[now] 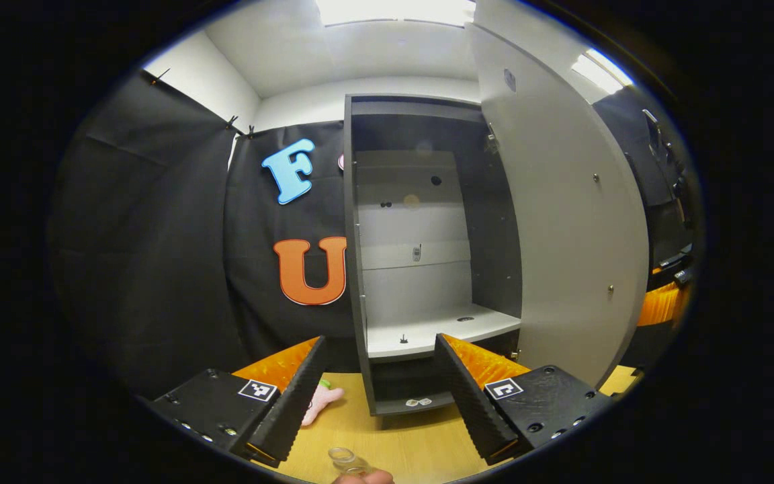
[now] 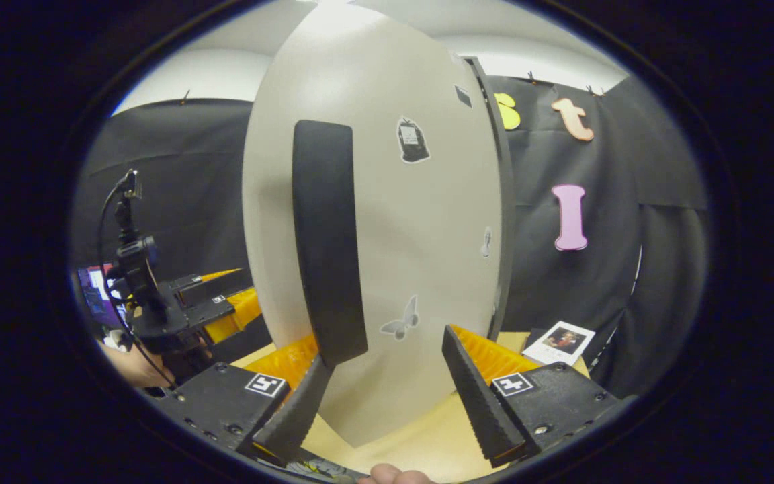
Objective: Open the cabinet door with the right hand, grasp the bottle in the cabinet with the left hand and place it on the coaster, then close the cabinet door with the right hand.
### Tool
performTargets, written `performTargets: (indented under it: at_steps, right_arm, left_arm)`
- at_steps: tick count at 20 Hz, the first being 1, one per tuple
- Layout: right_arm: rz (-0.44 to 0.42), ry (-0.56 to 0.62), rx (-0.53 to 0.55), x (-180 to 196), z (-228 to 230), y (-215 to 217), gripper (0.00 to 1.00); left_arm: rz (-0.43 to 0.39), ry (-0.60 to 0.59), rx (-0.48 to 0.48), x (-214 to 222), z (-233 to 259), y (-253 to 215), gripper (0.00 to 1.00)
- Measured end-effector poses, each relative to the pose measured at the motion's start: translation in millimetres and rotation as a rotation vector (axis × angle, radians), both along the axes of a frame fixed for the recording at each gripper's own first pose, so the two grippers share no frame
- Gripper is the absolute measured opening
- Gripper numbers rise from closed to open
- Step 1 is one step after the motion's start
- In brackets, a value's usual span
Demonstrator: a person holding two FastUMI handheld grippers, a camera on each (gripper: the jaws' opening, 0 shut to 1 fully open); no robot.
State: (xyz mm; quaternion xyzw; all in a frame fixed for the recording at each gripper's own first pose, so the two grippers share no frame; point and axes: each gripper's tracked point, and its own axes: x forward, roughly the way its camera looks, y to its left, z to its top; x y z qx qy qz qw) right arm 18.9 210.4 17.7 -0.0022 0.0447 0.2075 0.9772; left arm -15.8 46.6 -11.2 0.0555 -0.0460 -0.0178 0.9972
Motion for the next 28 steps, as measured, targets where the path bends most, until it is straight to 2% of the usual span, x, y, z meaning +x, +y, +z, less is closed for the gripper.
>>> performTargets:
  at_steps: [8,11,16,19,25,28]
  right_arm:
    - [-0.061,0.005,0.047,19,1,37,1.00]
    - [-0.030,0.054,0.087,28,-5,48,1.00]
    - [0.006,0.046,0.053,40,3,71,0.99]
    - [0.064,0.109,0.104,56,-4,93,1.00]
    - [0.183,0.130,0.103,84,-2,129,1.00]
    - [0.202,0.153,0.139,98,-5,139,1.00]
  left_arm:
    - [-0.012,0.011,0.008,4,-9,51,0.96]
    - [0.012,0.017,-0.001,4,-13,67,0.96]
    - [0.106,0.057,-0.017,3,-29,90,0.96]
    - [0.128,0.071,0.006,-1,-29,98,0.96]
    - [0.249,0.103,-0.002,-14,-35,137,0.96]
    - [0.310,0.105,-0.008,-27,-35,154,0.96]
